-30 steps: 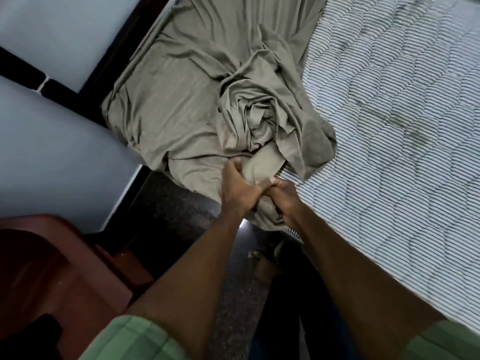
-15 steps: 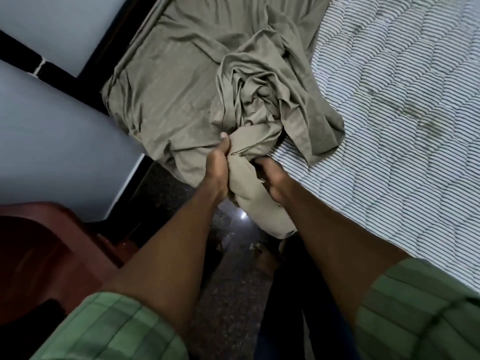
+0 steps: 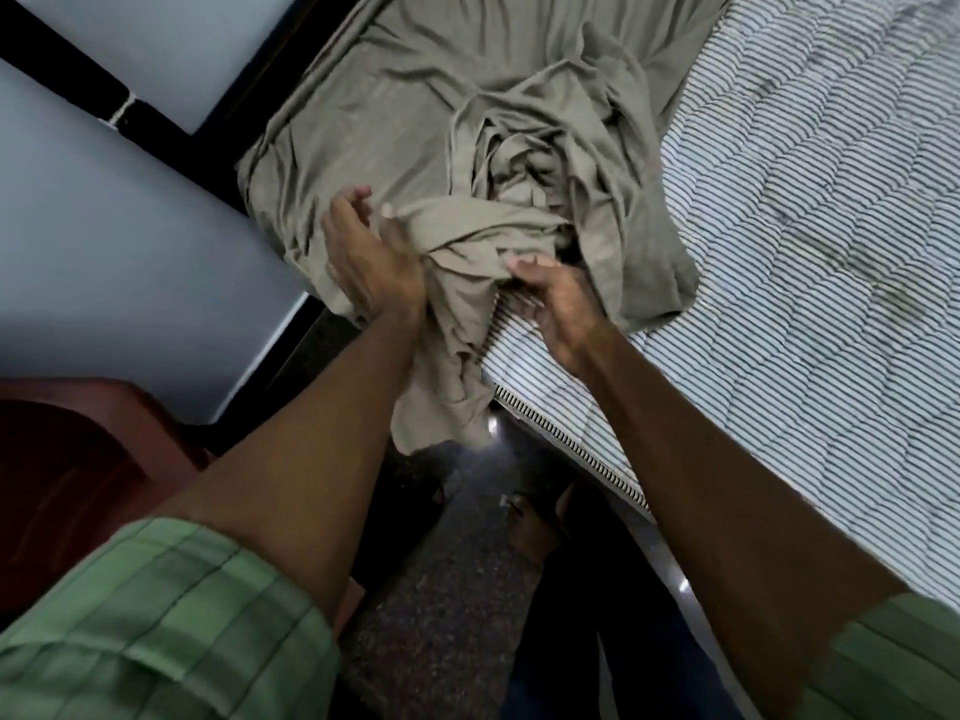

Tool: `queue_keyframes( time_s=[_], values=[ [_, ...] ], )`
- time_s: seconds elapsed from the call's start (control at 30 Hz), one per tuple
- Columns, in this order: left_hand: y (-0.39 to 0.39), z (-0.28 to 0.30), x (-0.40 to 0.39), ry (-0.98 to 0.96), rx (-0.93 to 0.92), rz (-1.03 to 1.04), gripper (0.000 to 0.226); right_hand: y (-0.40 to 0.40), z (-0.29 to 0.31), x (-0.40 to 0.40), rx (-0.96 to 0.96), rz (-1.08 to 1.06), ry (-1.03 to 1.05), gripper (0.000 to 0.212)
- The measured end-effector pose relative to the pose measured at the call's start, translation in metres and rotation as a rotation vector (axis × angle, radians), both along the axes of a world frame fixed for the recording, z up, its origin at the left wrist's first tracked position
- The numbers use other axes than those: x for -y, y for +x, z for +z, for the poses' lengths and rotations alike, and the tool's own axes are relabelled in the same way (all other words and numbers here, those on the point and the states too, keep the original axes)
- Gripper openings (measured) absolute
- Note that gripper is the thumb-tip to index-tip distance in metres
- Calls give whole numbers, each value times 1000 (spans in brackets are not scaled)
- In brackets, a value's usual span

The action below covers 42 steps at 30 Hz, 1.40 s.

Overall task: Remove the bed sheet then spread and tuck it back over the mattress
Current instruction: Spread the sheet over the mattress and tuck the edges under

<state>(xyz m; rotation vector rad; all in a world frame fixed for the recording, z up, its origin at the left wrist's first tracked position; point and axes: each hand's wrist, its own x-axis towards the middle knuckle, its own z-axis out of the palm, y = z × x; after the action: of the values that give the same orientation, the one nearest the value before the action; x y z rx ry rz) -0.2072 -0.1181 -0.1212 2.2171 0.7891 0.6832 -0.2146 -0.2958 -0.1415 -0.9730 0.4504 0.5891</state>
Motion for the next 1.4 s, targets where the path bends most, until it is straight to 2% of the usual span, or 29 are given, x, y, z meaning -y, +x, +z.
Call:
queue_keyframes(
  time_s=[0.07,0.13,0.17,0.23,0.33,0.43,0.53,0.6,0.63,0.7,0.77,0.83,0.9,0.93,0.97,1.03,1.1,1.17,1.2,1.23,1.3,1.33,1.4],
  values=[
    [-9,7,10,113,-1,-48,33,19,19,-13,125,16,89,13],
    [-27,8,18,198,-41,-164,40,34,28,-26,151,33,145,6],
    [-37,7,19,238,-81,-228,45,40,30,-31,134,32,164,10],
    [-50,-3,20,355,-243,-324,57,49,25,-37,123,79,175,23],
    [-52,-25,18,560,-646,-379,67,55,9,-44,145,224,103,35],
    [-41,-40,5,407,-996,-258,63,53,-14,-52,159,270,-49,55],
    [-29,-46,-15,296,-1137,-263,46,45,-34,-57,219,358,-188,66],
    [-29,-47,-26,217,-1042,-267,32,54,-35,-66,283,439,-295,61],
    [-31,-47,-30,154,-931,-221,25,63,-31,-72,314,440,-351,54],
    [-32,-46,-37,-8,-597,-2,13,91,-22,-90,374,380,-445,49],
    [-29,-44,-45,-95,-292,243,9,121,-3,-107,485,347,-484,66],
    [-28,-44,-50,-136,-142,304,9,140,6,-121,580,395,-453,77],
    [-33,-47,-47,-160,-155,226,21,136,12,-134,579,471,-413,72],
    [-36,-48,-42,-167,-213,223,31,126,8,-136,574,497,-468,68],
    [-39,-49,-36,-177,-271,284,39,111,1,-135,583,529,-551,64],
    [-42,-55,-25,-290,-415,562,49,81,-24,-126,638,587,-734,59],
    [-53,-70,-18,-593,-575,760,69,51,-55,-112,644,627,-881,52],
    [-71,-93,-15,-1011,-599,682,83,26,-75,-101,585,662,-943,44],
    [-78,-99,-13,-1153,-575,593,78,19,-85,-98,556,676,-950,44],
    [-86,-109,-13,-1192,-539,531,67,12,-93,-97,553,689,-942,43],
    [-86,-119,-13,-1027,-374,557,48,14,-99,-98,527,663,-907,35],
    [-82,-118,-12,-946,-260,621,45,17,-101,-101,474,643,-864,27],
    [-75,-104,-18,-960,-11,687,42,19,-99,-109,328,666,-741,12]
  ],
)
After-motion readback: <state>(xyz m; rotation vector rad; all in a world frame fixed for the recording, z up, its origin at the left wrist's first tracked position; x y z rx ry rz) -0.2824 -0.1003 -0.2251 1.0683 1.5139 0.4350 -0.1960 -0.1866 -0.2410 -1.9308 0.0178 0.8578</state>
